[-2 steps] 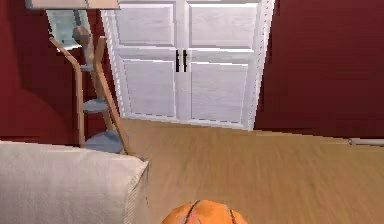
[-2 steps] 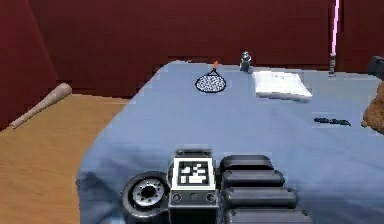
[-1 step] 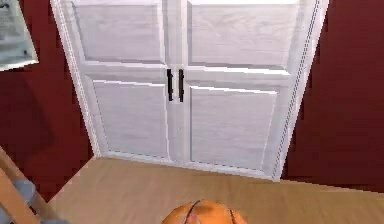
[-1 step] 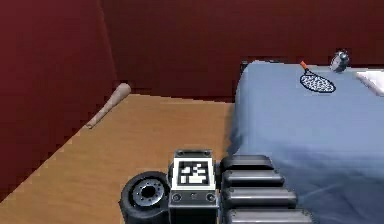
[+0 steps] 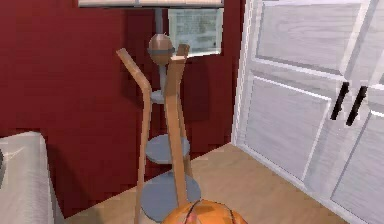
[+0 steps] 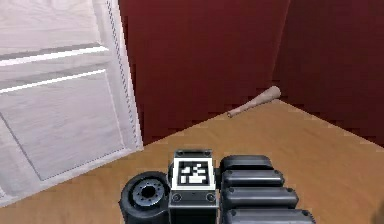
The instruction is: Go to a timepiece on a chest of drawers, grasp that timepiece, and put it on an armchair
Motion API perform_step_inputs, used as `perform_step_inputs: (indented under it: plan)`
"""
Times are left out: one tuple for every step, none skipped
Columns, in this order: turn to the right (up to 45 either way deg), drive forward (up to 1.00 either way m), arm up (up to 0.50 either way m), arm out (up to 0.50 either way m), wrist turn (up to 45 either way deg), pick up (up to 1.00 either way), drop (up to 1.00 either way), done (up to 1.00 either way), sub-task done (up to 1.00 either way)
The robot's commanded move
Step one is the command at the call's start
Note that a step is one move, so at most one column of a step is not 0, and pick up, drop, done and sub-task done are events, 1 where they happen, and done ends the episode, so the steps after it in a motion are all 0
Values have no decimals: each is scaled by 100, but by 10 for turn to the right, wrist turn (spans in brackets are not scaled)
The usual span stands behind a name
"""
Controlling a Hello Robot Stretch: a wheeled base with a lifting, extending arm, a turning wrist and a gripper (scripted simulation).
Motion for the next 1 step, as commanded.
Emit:
perform_step_inputs:
  plan:
    - [-90,0,0,0,0,0,0,0,0]
